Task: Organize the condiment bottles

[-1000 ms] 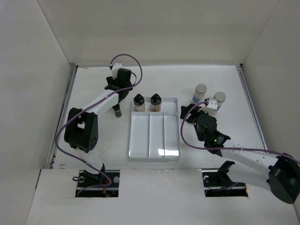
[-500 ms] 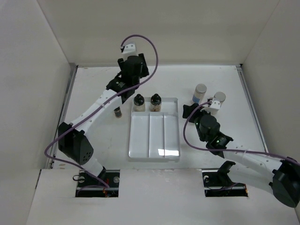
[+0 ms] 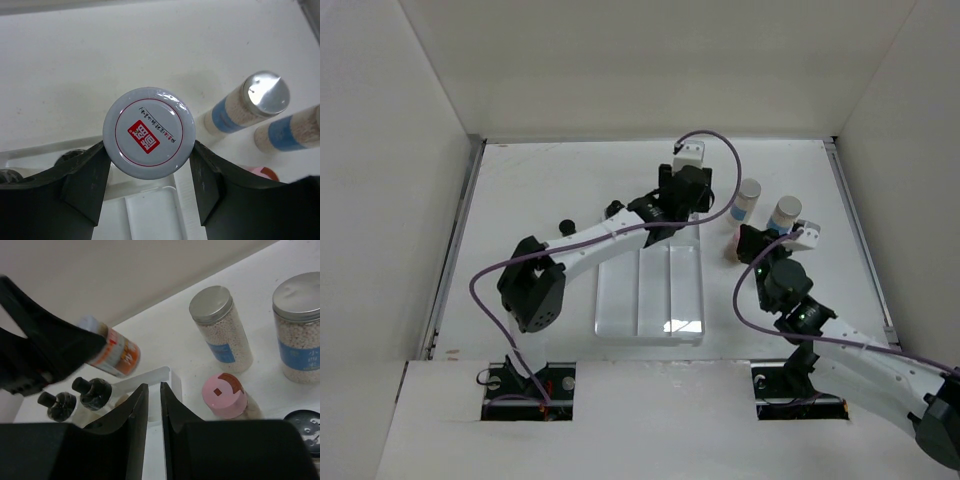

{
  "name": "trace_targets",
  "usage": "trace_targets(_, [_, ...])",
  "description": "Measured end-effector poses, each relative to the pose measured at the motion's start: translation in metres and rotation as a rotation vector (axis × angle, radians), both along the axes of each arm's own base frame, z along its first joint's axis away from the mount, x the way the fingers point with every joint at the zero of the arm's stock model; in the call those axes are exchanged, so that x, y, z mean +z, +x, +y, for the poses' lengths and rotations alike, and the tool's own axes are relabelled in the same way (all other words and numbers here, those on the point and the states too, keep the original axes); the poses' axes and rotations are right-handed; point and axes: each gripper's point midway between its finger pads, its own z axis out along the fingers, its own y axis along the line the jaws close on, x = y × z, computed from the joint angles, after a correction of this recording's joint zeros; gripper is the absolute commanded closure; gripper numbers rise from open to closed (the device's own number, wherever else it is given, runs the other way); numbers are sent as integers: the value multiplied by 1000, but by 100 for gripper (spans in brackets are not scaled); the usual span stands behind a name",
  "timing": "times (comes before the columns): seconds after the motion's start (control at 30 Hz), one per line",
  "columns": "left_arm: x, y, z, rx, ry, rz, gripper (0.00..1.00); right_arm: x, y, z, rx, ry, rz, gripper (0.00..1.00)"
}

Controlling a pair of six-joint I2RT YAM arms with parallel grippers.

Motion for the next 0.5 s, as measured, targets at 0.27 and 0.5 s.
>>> trace_targets(0.27, [-67, -1, -2, 5, 109, 69, 64, 7, -2, -10, -34, 25, -25, 72])
trace_targets(0.5, [-79, 2, 2, 28, 114, 61, 63, 1, -1, -8, -36, 14, -10, 69])
